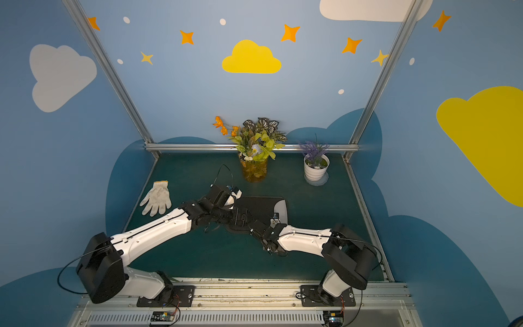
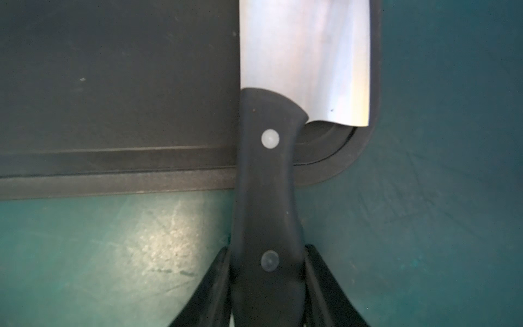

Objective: Align the knife with the edge of the cutting board
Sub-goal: Adjust the knife at the edge of the cutting board.

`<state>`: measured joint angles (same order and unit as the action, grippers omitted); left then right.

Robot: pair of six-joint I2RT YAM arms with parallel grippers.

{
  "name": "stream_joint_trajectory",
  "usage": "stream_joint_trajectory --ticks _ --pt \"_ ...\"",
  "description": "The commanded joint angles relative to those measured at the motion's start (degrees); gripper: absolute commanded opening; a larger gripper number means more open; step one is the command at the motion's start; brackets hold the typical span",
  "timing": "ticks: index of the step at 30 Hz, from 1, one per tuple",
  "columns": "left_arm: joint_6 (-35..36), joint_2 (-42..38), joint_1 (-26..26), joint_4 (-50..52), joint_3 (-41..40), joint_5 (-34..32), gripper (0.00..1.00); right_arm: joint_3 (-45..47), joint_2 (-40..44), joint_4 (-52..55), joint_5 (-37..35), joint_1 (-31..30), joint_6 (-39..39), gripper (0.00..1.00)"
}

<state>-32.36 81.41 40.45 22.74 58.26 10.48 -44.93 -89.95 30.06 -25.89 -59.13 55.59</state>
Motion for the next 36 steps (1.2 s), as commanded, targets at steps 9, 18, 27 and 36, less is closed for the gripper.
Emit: stream_joint_trajectory --ticks 9,18,27,36 --pt "1.03 -2.39 -0.37 1.19 -0.86 -0.29 1.0 -1.13 -1.09 1.95 -4.69 -1.12 3.15 0.31" --pt "0.77 -2.76 -0.43 0.98 -1.21 -0.02 1.0 -1.58 -1.11 2.72 -5.56 -2.29 4.17 0.28" --pt "0.42 -3.12 -0.35 0.64 -1.74 0.07 1.0 -3.05 -2.43 3.9 -6.48 -3.13 4.24 0.23" --pt "0.1 -4.4 -0.28 0.73 -2.25 -0.11 1.0 -4.47 -3.33 4.93 -6.77 -3.53 3.84 0.2"
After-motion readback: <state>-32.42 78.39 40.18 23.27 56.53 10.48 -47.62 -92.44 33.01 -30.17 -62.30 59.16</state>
